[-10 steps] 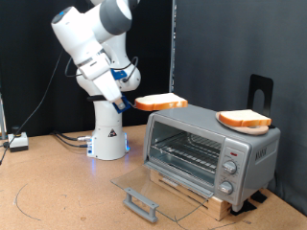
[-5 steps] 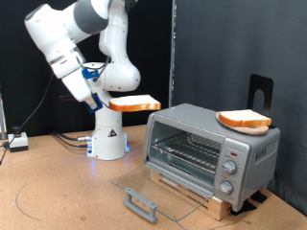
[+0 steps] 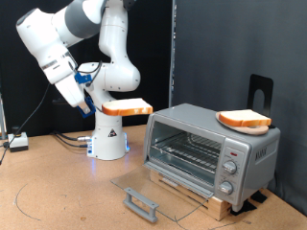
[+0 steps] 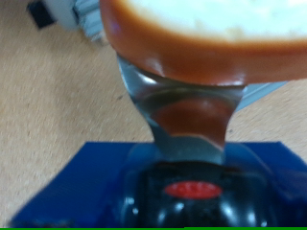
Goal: Make a piece of toast with the oven
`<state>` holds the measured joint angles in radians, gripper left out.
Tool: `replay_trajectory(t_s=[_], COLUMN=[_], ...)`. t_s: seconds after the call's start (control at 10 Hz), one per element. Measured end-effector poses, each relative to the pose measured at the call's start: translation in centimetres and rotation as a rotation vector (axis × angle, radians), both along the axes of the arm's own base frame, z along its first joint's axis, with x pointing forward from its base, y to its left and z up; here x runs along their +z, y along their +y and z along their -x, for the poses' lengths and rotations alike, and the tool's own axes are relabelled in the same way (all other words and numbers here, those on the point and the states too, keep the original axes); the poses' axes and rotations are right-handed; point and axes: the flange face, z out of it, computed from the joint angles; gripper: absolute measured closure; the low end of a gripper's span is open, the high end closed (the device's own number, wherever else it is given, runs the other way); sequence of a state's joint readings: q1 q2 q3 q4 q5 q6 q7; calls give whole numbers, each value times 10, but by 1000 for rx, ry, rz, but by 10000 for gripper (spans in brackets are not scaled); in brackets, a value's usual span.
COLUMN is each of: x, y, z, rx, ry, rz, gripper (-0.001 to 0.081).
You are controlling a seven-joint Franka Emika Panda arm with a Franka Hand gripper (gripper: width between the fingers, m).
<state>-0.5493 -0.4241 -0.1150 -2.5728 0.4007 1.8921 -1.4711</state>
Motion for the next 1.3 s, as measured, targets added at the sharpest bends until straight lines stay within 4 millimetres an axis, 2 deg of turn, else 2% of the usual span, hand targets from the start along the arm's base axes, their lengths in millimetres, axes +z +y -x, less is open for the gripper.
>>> replay_trajectory(t_s=[0.4, 0.6, 1.0, 1.3], x=[-54, -74, -98, -104], y=[16, 32, 92, 139], z=[-11, -18, -29, -34], rx=[48, 51, 106, 150], ry=[20, 22, 11, 10], rz=[104, 99, 81, 88], gripper=[410, 410, 410, 410])
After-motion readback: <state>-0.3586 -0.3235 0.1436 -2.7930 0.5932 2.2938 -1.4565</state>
